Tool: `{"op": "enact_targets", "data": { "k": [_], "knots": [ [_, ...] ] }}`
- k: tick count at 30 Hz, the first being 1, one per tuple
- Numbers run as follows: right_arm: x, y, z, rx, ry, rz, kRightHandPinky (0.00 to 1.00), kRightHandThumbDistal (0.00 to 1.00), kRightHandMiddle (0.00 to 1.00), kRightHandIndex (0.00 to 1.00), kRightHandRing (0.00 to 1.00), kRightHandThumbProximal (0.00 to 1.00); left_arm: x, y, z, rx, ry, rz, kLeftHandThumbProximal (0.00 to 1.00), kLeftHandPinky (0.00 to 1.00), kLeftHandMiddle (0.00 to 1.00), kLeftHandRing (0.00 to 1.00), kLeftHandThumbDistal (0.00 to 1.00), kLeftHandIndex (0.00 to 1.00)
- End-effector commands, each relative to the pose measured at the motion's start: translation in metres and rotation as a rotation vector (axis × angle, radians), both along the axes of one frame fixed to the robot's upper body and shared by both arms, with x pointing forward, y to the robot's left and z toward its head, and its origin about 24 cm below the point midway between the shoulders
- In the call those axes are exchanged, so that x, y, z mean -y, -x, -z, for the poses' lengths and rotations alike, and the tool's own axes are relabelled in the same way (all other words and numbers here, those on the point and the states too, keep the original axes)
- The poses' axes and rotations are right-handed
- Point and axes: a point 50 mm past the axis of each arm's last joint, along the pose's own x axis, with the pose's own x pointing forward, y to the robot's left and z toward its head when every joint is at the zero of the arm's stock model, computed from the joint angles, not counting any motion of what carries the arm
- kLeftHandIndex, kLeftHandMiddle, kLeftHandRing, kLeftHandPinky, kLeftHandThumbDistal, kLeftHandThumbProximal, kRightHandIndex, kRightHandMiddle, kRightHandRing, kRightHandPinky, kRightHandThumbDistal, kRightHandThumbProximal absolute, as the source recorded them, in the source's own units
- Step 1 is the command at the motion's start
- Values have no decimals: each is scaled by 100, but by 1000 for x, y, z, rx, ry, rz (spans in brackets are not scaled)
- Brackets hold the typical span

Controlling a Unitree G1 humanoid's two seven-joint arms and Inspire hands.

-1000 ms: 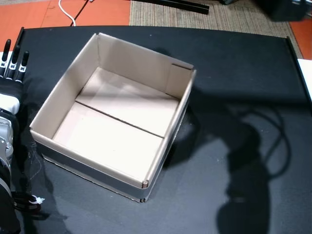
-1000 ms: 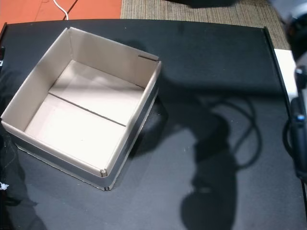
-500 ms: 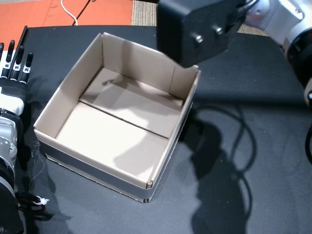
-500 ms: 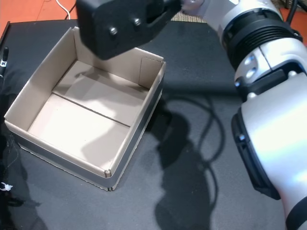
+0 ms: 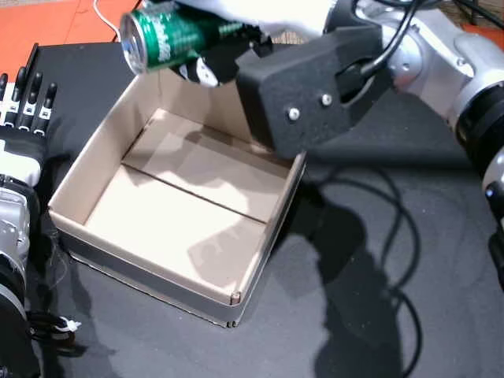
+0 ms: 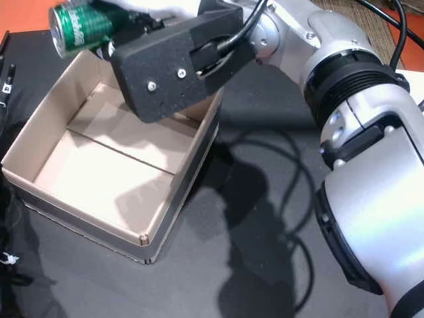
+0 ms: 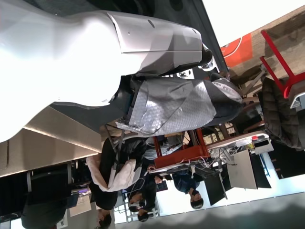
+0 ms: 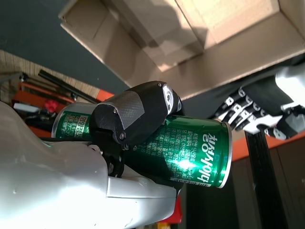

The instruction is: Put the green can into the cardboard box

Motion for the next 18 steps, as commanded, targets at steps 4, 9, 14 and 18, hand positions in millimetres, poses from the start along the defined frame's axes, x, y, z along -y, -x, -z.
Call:
{"op": "enact_targets", "data": {
  "k": [4, 9, 14, 18],
  "knots": [
    [-4, 1, 11, -51, -52, 13, 38, 19, 14, 15, 22, 0, 2, -1, -1, 1, 0, -5, 94, 89, 61, 68, 0, 57],
    [-7, 2, 26, -102, -51, 26, 38, 13, 13, 15, 20, 0, 3, -1, -1, -8, -6, -5, 93, 84, 57, 64, 0, 57],
    [-8, 2, 37, -147, -49, 45, 39, 12, 10, 12, 18, 0, 5, -2, -1, -6, 0, 1, 94, 82, 56, 63, 0, 59],
    [-10, 4, 48, -193, -54, 53, 38, 0, 8, 7, 16, 0, 8, -2, 0, -2, -13, 7, 99, 85, 56, 65, 0, 59]
  ]
}}
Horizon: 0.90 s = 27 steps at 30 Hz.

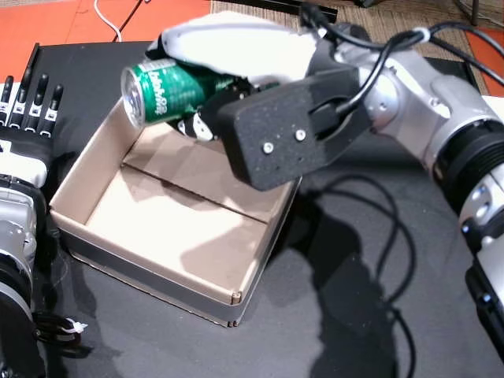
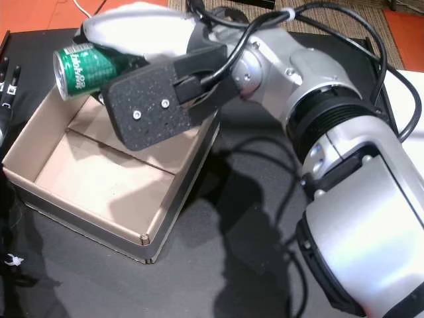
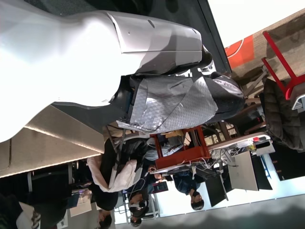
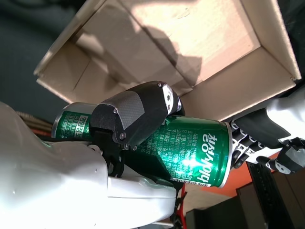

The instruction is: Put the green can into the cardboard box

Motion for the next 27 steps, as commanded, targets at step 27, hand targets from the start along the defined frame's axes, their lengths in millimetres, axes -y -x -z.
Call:
{"op": "enact_targets", "data": {
  "k": [27],
  "knots": [
    [2, 8, 33, -66, 86, -22, 41, 0, 4, 4, 15, 0, 13, -3, 1, -9, 9, 15, 100, 86, 50, 65, 0, 47]
  ]
}}
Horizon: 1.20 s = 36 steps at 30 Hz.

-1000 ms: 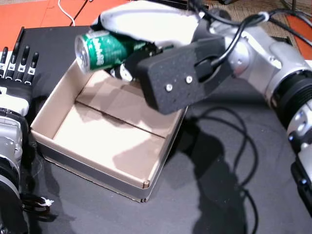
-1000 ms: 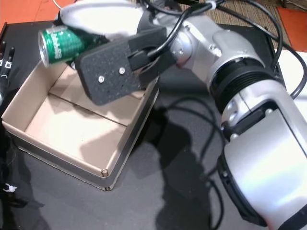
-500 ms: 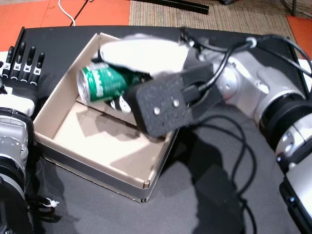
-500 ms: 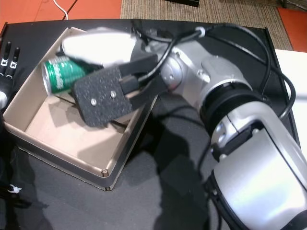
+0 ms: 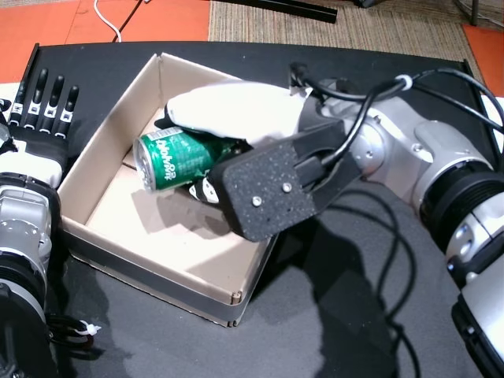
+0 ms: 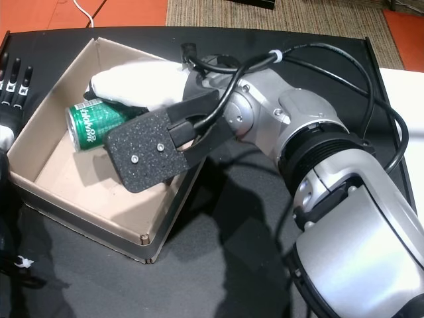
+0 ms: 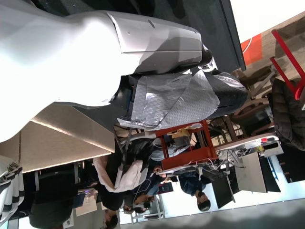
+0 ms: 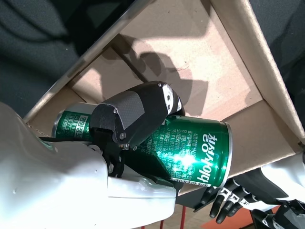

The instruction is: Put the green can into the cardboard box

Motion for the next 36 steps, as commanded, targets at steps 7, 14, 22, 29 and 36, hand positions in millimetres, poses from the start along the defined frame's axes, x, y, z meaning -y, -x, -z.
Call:
{"op": "enact_targets", "data": {
  "k": [7, 14, 22, 29, 36],
  "knots": [
    [5, -1, -6, -3, -34, -4, 79, 55, 55, 45, 70, 25, 4, -1, -1, -13, -7, -8, 100, 84, 52, 67, 0, 51],
    [4, -4, -12, 40, -6, -2, 97, 87, 84, 75, 100, 45, 5, -1, -1, 7, 0, 1, 100, 86, 53, 68, 0, 52],
    [2, -3, -14, 16, -28, -2, 100, 96, 84, 74, 100, 40, 4, -1, -1, -1, 1, -3, 100, 86, 56, 69, 0, 54],
    [2, -3, -16, 15, -43, -9, 100, 100, 90, 75, 100, 39, 2, 0, 0, -1, -10, -6, 100, 84, 53, 65, 0, 55],
    [0, -4, -18, 10, -56, 6, 100, 100, 93, 78, 100, 33, 0, 1, 1, 15, -29, 6, 100, 84, 53, 63, 0, 56]
  ]
}}
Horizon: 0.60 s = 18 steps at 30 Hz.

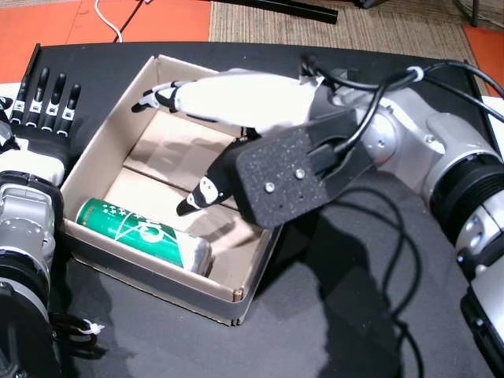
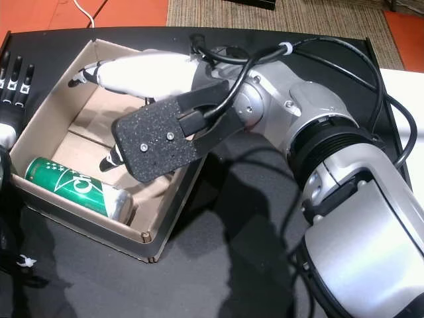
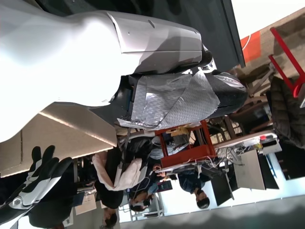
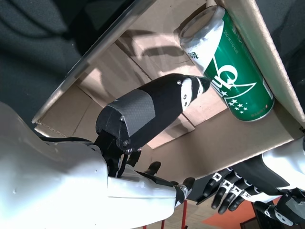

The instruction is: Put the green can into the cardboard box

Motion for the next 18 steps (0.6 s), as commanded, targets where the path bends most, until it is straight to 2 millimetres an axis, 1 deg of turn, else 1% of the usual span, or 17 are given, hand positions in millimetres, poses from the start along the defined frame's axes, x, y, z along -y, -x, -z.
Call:
{"op": "enact_targets", "data": {
  "k": [1, 2, 4, 5, 7, 10, 11, 12, 14, 15, 17, 18],
  "knots": [
    [-5, -1, -10, 12, -43, -3, 100, 100, 93, 78, 100, 33, -3, 2, 3, -1, -22, 3, 100, 86, 55, 65, 0, 57],
    [-5, -1, -10, 16, -49, -2, 100, 100, 93, 78, 100, 34, -4, 2, 3, 4, -20, 4, 100, 88, 56, 67, 0, 57],
    [-5, -2, -13, 30, -63, -2, 100, 100, 93, 79, 100, 37, -4, 2, 3, 7, -8, -1, 100, 87, 54, 65, 0, 52],
    [-5, -2, -16, 39, -75, -4, 100, 100, 94, 79, 100, 39, -5, 3, 3, 8, -4, -2, 100, 87, 54, 65, 0, 52],
    [-6, -2, -21, 56, -100, -5, 100, 100, 94, 79, 100, 38, -6, 3, 2, 14, 4, 0, 100, 88, 57, 68, 0, 54],
    [-6, -3, -28, 98, -140, -5, 100, 100, 94, 79, 100, 41, -7, 3, 2, 13, 4, -4, 100, 86, 54, 65, 0, 52],
    [-5, -3, -31, 119, -160, -6, 100, 100, 93, 78, 100, 41, -7, 3, 2, 11, 4, -7, 100, 86, 54, 65, 0, 53],
    [-5, -4, -34, 148, -177, -7, 100, 100, 92, 76, 100, 43, -8, 3, 2, 7, 7, -11, 100, 86, 55, 66, 0, 54],
    [-5, -4, -39, 206, -210, -6, 100, 100, 90, 73, 100, 47, -9, 3, 2, -5, 12, -23, 100, 85, 54, 64, 0, 53],
    [-4, -4, -43, 235, -233, -5, 100, 100, 89, 73, 100, 48, -9, 3, 1, -11, 15, -28, 100, 84, 54, 63, 0, 52],
    [-3, -5, -52, 287, -273, -6, 100, 100, 87, 74, 100, 49, -10, 2, 0, -11, 17, -30, 100, 85, 56, 66, 0, 55],
    [-3, -5, -57, 311, -293, -7, 100, 100, 86, 72, 100, 50, -11, 2, 0, -10, 18, -30, 100, 85, 57, 66, 0, 56]
  ]
}}
